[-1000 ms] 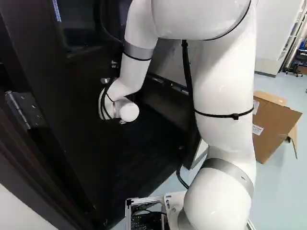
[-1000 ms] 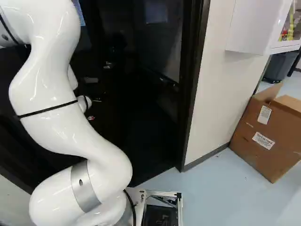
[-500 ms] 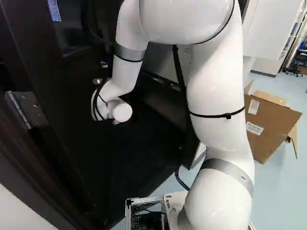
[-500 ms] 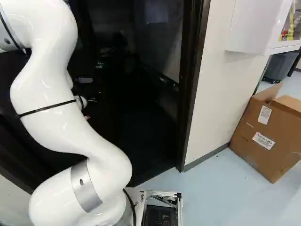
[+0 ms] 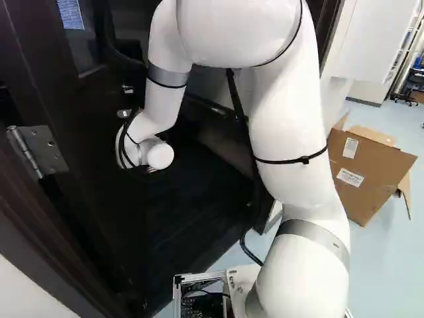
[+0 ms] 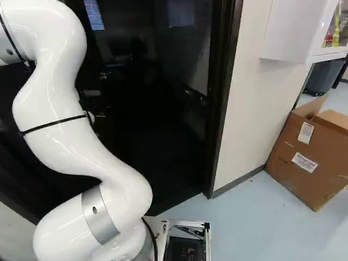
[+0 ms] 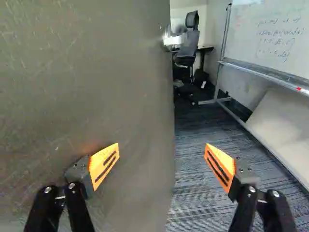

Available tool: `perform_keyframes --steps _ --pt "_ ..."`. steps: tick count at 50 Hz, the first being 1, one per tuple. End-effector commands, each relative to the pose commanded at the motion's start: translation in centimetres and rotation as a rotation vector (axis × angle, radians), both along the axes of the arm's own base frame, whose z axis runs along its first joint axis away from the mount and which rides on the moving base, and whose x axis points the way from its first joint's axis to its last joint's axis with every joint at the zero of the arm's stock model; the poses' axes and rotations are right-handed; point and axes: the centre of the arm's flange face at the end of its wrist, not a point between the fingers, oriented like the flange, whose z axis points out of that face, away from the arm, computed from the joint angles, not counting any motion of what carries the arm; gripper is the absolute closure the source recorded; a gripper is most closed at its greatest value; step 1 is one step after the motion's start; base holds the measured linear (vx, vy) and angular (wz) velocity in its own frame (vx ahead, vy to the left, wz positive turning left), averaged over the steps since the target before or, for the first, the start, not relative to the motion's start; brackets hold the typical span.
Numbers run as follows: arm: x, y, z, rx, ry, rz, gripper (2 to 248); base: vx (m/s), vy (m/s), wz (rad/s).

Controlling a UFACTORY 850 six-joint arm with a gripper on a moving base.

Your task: Open the door and move inside

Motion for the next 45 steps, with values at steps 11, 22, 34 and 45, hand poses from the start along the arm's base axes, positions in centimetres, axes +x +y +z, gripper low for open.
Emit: perform_keyframes --steps 11,22,34,45 --pt "0.0 1.3 -0.1 -0.003 -0.010 0.036 3 0.000 0.000 0.000" --pt "0.0 2.6 -0.2 -0.006 -0.022 0.072 3 0.000 0.000 0.000" --pt "0.0 3.9 -0.2 -0.007 -0.045 0.119 3 0.000 0.000 0.000" --pt "-0.1 5.1 -0.2 -0.008 -0.069 0.163 3 0.000 0.000 0.000"
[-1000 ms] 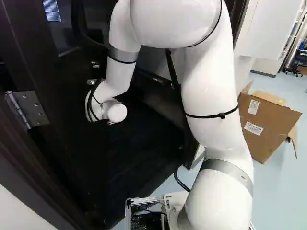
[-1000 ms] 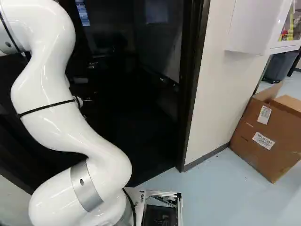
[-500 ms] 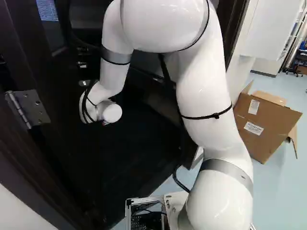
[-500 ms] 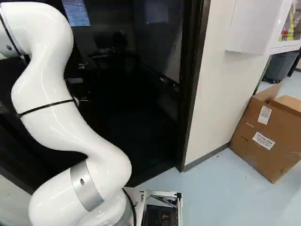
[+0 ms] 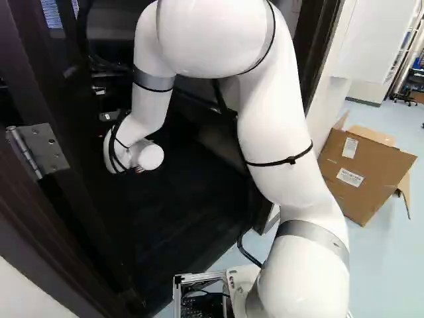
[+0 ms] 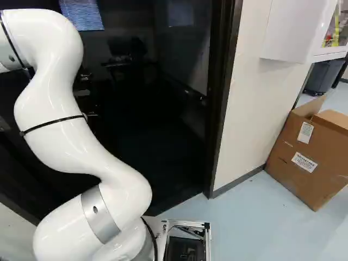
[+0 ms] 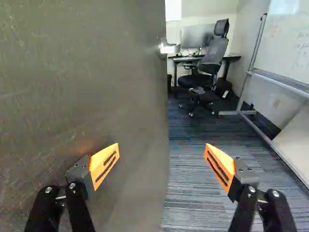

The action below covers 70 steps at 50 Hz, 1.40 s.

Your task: Open the door and move inside

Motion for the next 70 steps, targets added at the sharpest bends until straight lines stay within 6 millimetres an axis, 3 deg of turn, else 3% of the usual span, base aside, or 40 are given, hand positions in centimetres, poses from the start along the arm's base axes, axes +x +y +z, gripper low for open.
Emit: perform_keyframes --steps 17,70 --pt "-0.16 0.92 0.07 -0.003 -0.028 0.052 3 0.000 0.000 0.000" --pt "-0.18 0.97 0.08 -0.004 -0.030 0.057 3 0.000 0.000 0.000"
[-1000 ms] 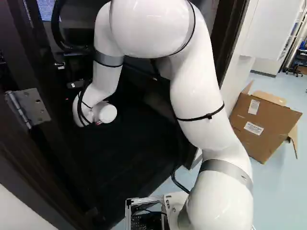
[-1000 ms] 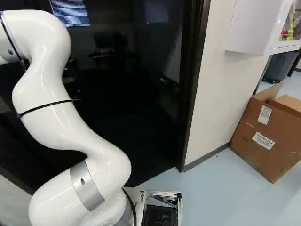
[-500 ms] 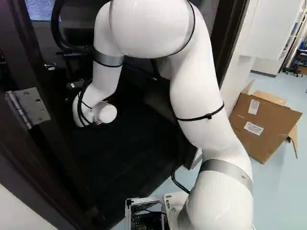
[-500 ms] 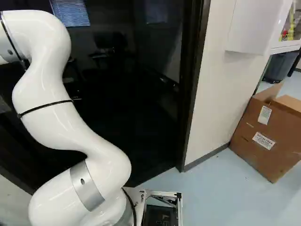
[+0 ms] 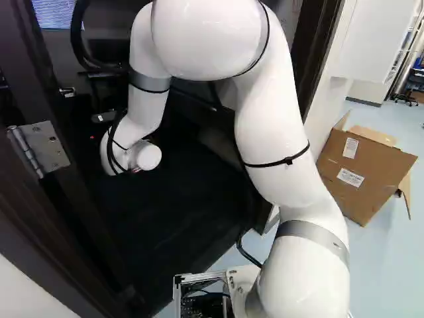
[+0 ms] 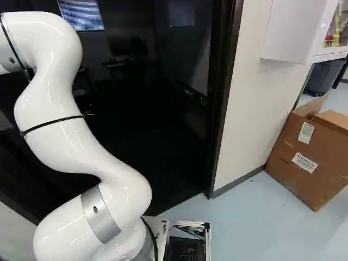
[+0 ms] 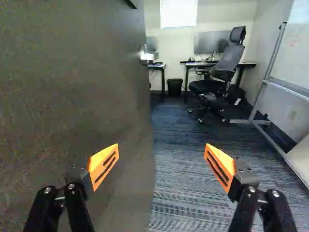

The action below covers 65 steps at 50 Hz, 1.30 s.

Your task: Open the door and move inside

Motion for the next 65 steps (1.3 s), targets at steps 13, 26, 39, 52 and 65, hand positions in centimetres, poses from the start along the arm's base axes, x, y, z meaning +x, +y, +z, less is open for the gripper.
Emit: perform_keyframes --steps 13,26,39,52,65 --pt "0.0 0.0 0.0 0.000 0.000 0.000 3 0.000 0.000 0.000" --pt "-0.2 -1.5 0.2 -0.006 0.006 -0.015 3 0.000 0.000 0.000" --pt "-0.4 -3.4 0.4 -0.014 0.013 -0.035 3 0.000 0.000 0.000" --pt "-0.3 -4.1 0.5 -0.015 0.014 -0.044 3 0.000 0.000 0.000" --pt "0.1 -5.9 0.9 -0.020 0.018 -0.068 3 0.000 0.000 0.000"
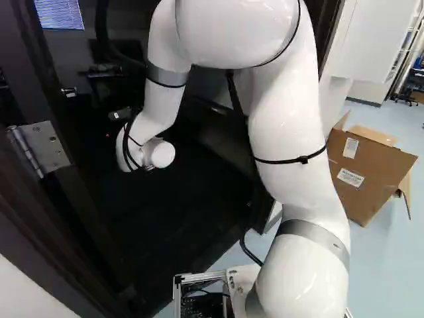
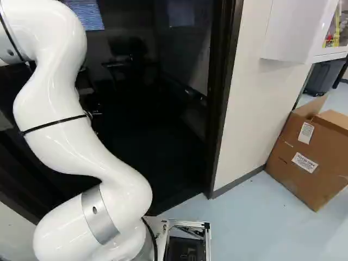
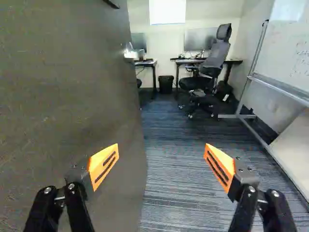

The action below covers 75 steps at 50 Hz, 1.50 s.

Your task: Open the door and move inside

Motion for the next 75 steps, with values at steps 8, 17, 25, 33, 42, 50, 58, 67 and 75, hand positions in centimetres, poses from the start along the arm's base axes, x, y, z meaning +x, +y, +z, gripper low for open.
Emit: perform_keyframes --steps 8,17,25,33,42,50,58,67,75 --pt "0.3 -1.8 0.3 -0.005 0.004 -0.023 3 0.000 0.000 0.000" --pt "0.5 -4.3 0.8 -0.012 0.009 -0.056 3 0.000 0.000 0.000" --pt "0.6 -7.0 1.2 -0.019 0.014 -0.092 3 0.000 0.000 0.000" --pt "0.5 -10.1 1.6 -0.027 0.022 -0.134 3 0.000 0.000 0.000" --pt "0.0 -14.0 2.0 -0.037 0.032 -0.188 3 0.000 0.000 0.000" --pt "-0.8 -17.8 2.3 -0.046 0.042 -0.243 3 0.000 0.000 0.000" --pt "-2.2 -21.7 2.4 -0.056 0.055 -0.304 3 0.000 0.000 0.000" --pt "-4.0 -25.7 2.3 -0.066 0.070 -0.370 3 0.000 0.000 0.000" --pt "-5.7 -28.6 2.1 -0.074 0.082 -0.423 3 0.000 0.000 0.000"
